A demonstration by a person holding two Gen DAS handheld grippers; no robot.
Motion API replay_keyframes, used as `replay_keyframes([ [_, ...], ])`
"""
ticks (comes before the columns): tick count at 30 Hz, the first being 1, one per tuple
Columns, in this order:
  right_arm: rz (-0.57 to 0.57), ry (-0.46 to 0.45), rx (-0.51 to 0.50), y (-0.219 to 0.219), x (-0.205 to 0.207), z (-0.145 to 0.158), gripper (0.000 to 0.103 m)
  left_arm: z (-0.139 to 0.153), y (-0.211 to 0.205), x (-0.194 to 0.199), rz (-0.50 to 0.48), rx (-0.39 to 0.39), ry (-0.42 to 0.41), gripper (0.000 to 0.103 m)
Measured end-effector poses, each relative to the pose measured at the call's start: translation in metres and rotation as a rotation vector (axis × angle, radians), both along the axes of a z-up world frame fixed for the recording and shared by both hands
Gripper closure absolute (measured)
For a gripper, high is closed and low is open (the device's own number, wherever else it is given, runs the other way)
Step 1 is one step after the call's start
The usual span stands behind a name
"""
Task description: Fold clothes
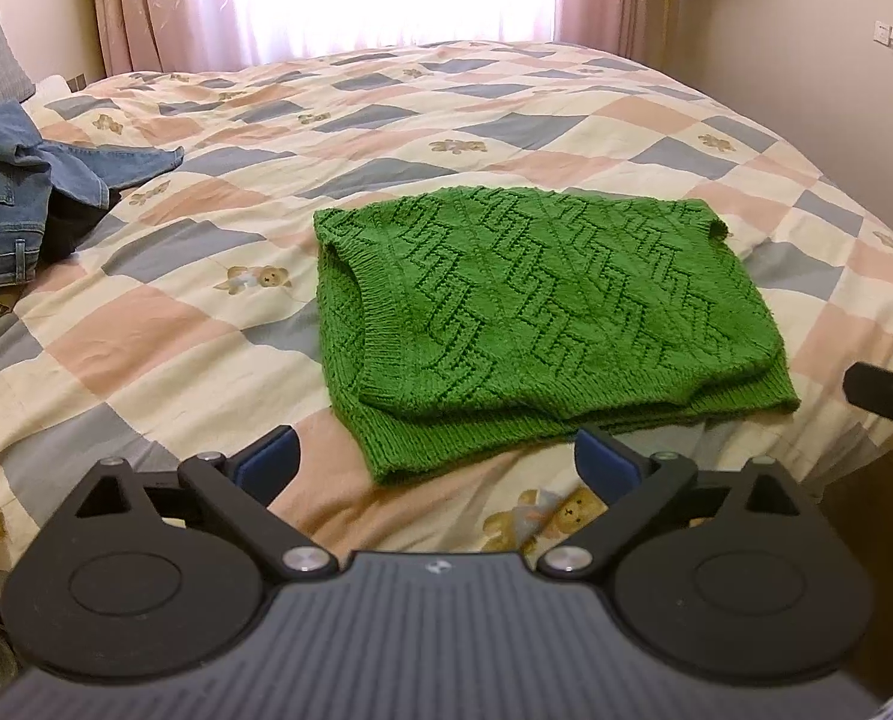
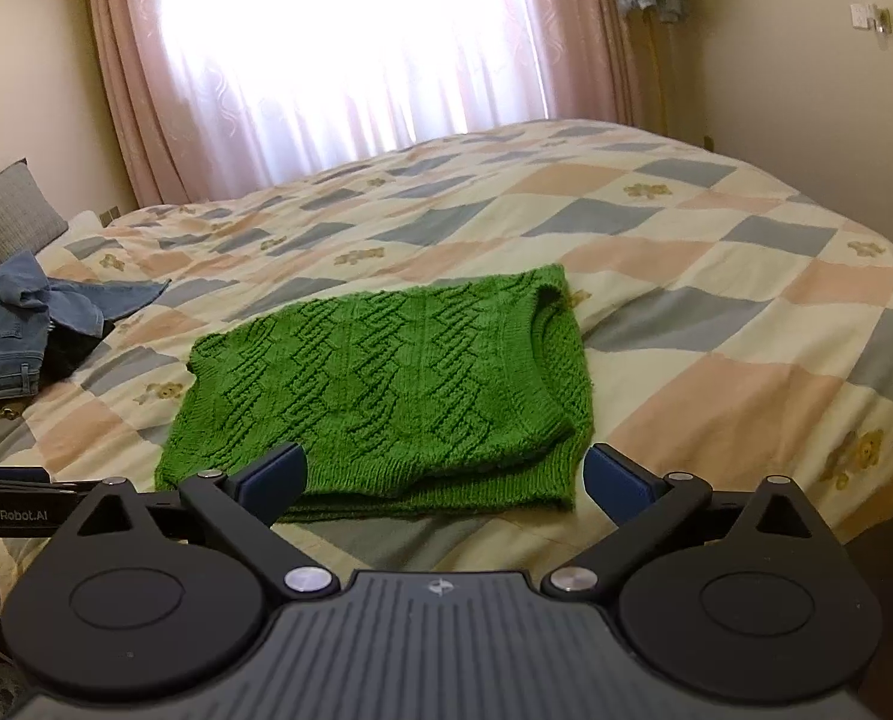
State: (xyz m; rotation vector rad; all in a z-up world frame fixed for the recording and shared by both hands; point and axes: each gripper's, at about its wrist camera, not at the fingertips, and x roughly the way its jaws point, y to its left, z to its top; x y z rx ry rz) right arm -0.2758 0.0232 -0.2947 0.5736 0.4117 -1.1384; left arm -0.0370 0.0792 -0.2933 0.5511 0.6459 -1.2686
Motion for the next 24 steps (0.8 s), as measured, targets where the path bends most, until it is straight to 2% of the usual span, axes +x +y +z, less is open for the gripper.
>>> replay_keyframes([
  [12, 0.007, -0.035, 0.030, 0.011, -0.009, -0.006, 0.000, 0.005, 0.012, -0.007, -0.011, -0.010, -0.011, 0.002],
  [24, 0.012, -0.017, 0.063, 0.010, -0.004, -0.015, 0.000, -0.002, 0.010, -0.009, -0.018, 0.016, -0.010, 0.001],
])
